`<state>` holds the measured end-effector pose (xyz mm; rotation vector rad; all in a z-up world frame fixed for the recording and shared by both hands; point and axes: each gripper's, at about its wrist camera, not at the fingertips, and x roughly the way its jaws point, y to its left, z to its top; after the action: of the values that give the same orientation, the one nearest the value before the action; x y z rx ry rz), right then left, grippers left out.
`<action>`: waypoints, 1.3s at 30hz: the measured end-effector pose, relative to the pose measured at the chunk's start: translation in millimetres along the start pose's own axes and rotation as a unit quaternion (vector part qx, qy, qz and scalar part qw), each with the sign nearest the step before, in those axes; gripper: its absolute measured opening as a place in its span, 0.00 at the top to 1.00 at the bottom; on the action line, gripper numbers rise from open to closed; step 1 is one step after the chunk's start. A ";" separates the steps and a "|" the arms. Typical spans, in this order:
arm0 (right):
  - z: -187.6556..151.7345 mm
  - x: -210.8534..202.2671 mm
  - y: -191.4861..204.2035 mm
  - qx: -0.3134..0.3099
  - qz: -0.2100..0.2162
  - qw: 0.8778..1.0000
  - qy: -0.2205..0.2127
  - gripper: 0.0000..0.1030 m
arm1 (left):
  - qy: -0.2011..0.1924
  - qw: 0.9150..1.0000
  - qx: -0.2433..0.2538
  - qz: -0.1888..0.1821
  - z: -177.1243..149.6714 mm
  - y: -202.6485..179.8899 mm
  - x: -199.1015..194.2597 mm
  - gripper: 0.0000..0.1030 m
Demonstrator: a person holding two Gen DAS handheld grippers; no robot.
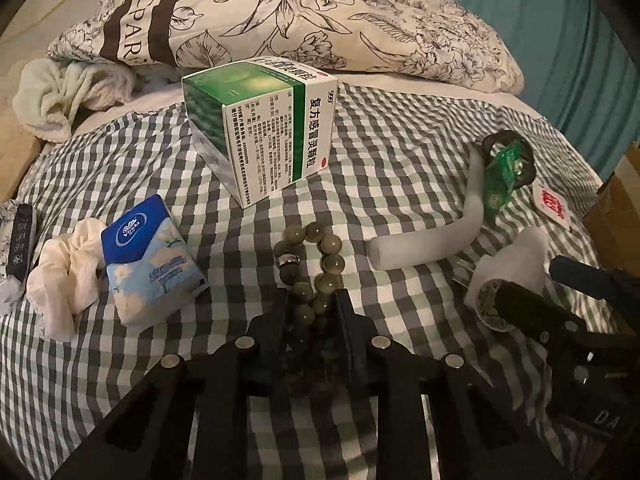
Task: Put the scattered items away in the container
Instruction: 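Grasp the bead bracelet with the left tool while the right tool grasps the white tube, then lift the bracelet and white tube and carry them toward the cardboard box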
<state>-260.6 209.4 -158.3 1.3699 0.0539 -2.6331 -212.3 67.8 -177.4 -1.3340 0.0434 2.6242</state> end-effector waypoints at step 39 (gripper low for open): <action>11.0 -7.6 -16.9 0.149 0.093 0.984 -0.013 0.57 | -0.015 0.999 -0.007 -0.029 -1.7 2.3 -25.5 0.89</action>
<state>-268.1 225.8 -146.6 1.3478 -0.4665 -2.5754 -196.7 61.3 -158.1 -1.2794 -0.0166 2.6004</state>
